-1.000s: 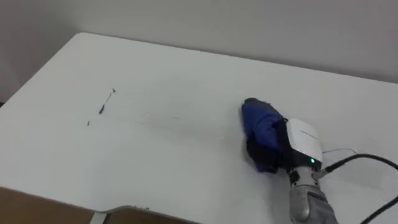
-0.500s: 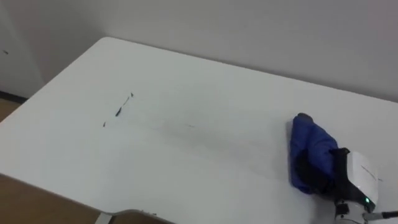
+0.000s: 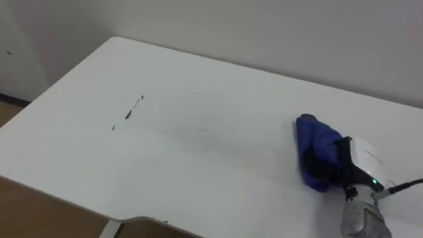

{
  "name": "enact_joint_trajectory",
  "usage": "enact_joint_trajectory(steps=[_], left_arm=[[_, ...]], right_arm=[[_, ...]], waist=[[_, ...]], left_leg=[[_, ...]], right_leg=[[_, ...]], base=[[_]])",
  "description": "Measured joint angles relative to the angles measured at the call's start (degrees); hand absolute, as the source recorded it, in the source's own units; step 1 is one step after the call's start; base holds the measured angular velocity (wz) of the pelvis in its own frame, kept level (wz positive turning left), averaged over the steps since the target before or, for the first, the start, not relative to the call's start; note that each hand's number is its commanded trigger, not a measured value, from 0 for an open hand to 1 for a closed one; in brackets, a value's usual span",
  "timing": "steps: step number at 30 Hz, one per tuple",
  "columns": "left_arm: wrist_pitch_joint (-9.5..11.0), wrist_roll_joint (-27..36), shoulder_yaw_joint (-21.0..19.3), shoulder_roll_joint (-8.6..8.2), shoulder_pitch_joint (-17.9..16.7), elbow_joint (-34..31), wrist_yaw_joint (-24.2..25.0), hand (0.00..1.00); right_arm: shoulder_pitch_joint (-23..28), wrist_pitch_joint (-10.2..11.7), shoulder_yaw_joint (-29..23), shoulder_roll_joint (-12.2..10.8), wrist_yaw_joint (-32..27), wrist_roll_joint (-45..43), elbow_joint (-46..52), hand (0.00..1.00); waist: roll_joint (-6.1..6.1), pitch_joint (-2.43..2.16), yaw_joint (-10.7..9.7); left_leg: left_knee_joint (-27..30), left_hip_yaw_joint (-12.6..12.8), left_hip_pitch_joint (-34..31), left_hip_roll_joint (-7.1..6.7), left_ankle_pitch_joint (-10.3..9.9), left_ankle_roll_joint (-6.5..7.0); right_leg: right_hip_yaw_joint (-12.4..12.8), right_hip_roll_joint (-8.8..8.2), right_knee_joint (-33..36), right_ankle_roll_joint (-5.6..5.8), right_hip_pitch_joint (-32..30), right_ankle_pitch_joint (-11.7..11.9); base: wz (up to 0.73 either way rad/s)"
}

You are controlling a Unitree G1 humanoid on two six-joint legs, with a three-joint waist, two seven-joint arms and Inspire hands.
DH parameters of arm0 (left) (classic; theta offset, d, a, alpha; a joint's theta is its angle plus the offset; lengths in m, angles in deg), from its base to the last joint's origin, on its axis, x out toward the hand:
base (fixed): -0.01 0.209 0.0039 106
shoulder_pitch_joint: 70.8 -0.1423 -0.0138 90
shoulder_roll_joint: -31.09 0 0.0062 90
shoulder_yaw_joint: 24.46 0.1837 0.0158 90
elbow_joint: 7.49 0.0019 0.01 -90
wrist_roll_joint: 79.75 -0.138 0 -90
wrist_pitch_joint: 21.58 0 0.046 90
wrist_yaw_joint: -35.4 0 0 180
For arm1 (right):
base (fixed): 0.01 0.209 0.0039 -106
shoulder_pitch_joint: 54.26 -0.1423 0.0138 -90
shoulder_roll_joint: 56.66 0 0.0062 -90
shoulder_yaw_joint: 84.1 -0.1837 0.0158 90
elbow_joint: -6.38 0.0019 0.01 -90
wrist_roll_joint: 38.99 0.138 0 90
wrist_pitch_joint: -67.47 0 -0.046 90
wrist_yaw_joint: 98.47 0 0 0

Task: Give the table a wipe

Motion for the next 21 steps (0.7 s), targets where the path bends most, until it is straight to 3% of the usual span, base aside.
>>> enact_joint_trajectory(steps=[2,5,6,8,11,13,16,18,20,21], left_arm=[[0.1,-0.2,-0.7,1.45,-1.3,1.1,0.5,0.00],[0.2,-0.3,-4.3,2.43,-3.8,1.4,1.3,0.00],[0.1,-0.9,-5.6,2.63,-4.1,1.2,1.5,0.00],[-0.1,-0.8,-6.3,2.68,-4.2,1.2,1.6,0.00],[0.4,-0.7,-6.0,2.26,-2.9,1.2,1.9,0.00],[0.9,-0.7,-5.0,1.17,-1.2,1.1,2.0,0.00],[1.1,-0.7,-1.5,-0.73,1.6,1.3,2.1,0.00],[0.7,-0.7,1.2,-1.32,3.2,1.3,2.3,0.00],[-0.1,-0.7,1.6,-1.30,4.0,0.9,2.8,0.00],[-0.5,-0.7,1.6,-1.27,4.6,0.4,3.3,0.00]], right_arm=[[0.4,1.8,-3.0,1.0,-0.3,3.6,-3.6,1.00],[2.0,2.9,-10.7,2.7,-0.2,6.4,-8.0,1.00],[2.8,3.2,-13.5,3.8,-0.2,7.1,-10.1,1.00],[3.5,3.2,-15.4,6.2,-0.3,7.8,-13.0,1.00],[4.0,3.0,-15.5,6.5,-0.1,7.8,-13.3,1.00],[3.7,1.4,-14.3,6.3,0.2,6.2,-11.8,1.00],[2.7,-3.2,-10.3,4.8,0.7,3.3,-6.7,1.00],[1.3,-7.4,-3.9,1.9,2.6,-0.5,1.8,1.00],[-3.0,-8.5,3.9,-1.4,5.0,-5.4,4.3,1.00],[-6.2,-8.0,8.5,-3.2,6.7,-8.5,4.5,1.00]], waist=[[-0.24,-0.07,-0.1],[-1.28,-0.18,-2.7],[-1.10,-0.50,-3.0],[-1.11,-0.46,-3.6],[-0.82,-0.66,-4.6],[-0.47,-0.65,-4.3],[0.59,-0.69,-2.0],[0.72,-0.54,0.8],[0.63,-0.55,2.1],[0.27,-0.14,2.8]], left_leg=[[0.1,-0.7,0.0,-0.26,0.0,0.01],[0.7,-1.6,-0.3,-1.31,0.1,0.26],[0.9,-1.6,-0.1,-1.77,0.0,0.49],[1.3,-1.5,0.2,-2.04,-0.2,0.82],[1.3,-1.5,1.1,-1.96,-0.3,0.82],[1.1,-1.0,1.3,-1.70,-0.4,0.77],[0.6,-1.0,2.3,-1.27,-0.6,0.55],[0.0,-1.0,2.4,-0.78,-0.7,0.35],[-0.4,-2.0,2.3,-0.53,-0.5,0.48],[-0.5,-2.7,2.3,-0.54,-0.4,0.38]], right_leg=[[-0.6,-0.05,-0.1,0.07,0.4,0.0],[-3.5,-0.96,-0.6,0.85,2.2,-0.5],[-3.6,-1.25,-1.0,0.96,2.9,-0.6],[-3.9,-1.60,-0.8,1.08,3.6,-0.7],[-4.2,-1.57,-0.5,1.11,4.5,-0.7],[-4.1,-1.50,-0.3,1.11,4.5,-0.7],[-2.0,-1.06,0.4,0.86,3.7,-0.5],[0.7,-0.21,1.1,0.08,1.7,-0.2],[0.9,0.49,1.2,-0.63,0.7,0.2],[0.9,0.74,1.0,-0.77,0.4,0.2]], base=[[0.29],[0.48],[0.37],[0.11],[0.00],[-0.20],[-0.50],[-0.65],[-0.38],[-0.06]])
